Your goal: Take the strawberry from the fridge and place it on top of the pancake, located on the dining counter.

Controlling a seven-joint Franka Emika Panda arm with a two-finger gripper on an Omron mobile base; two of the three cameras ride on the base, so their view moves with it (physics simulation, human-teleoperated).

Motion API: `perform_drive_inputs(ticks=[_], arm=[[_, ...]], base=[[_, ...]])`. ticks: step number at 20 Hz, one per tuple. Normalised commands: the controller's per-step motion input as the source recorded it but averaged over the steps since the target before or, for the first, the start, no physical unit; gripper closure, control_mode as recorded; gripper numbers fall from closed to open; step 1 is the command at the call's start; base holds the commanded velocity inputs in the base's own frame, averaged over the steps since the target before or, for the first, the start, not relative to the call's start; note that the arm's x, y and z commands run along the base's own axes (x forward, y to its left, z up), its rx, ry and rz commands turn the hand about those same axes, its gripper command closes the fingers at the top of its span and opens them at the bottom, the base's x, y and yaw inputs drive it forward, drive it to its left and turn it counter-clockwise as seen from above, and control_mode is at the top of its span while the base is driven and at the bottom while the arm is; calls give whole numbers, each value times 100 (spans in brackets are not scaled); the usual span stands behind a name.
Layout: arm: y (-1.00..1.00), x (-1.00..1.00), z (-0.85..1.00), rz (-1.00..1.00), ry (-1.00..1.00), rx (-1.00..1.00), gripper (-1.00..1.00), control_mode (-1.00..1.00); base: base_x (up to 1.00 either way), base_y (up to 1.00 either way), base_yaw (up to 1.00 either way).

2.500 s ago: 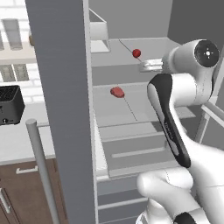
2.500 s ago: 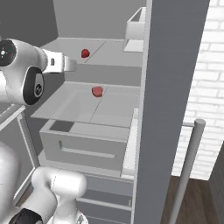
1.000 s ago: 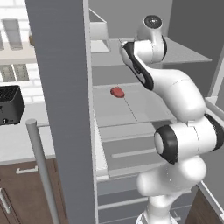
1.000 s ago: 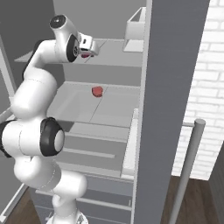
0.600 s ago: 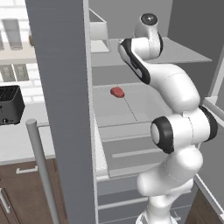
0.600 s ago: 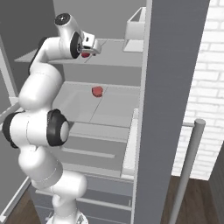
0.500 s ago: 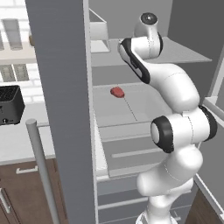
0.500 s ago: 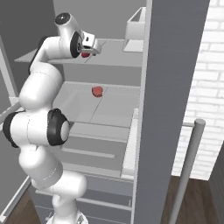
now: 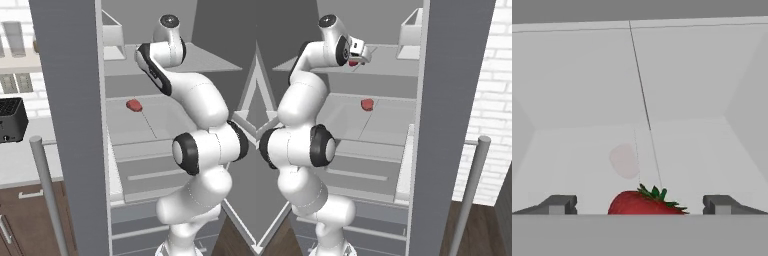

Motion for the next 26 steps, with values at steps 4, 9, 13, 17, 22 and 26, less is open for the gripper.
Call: perform_drive_inputs(ticks=[4, 9, 13, 17, 22, 26], arm=[[0, 1, -19, 0, 0, 3, 100, -100], [0, 0, -5, 0, -7, 3, 100, -100], [0, -6, 0, 0, -18, 1, 100, -100], [0, -62, 0, 0, -6, 0, 100, -100], [0, -100, 5, 3, 2, 0, 100, -100], [0, -100, 0, 9, 6, 0, 100, -100]], base=[[0, 0, 0], [0, 0, 0], [0, 0, 0], [0, 0, 0], [0, 0, 0], [0, 0, 0]])
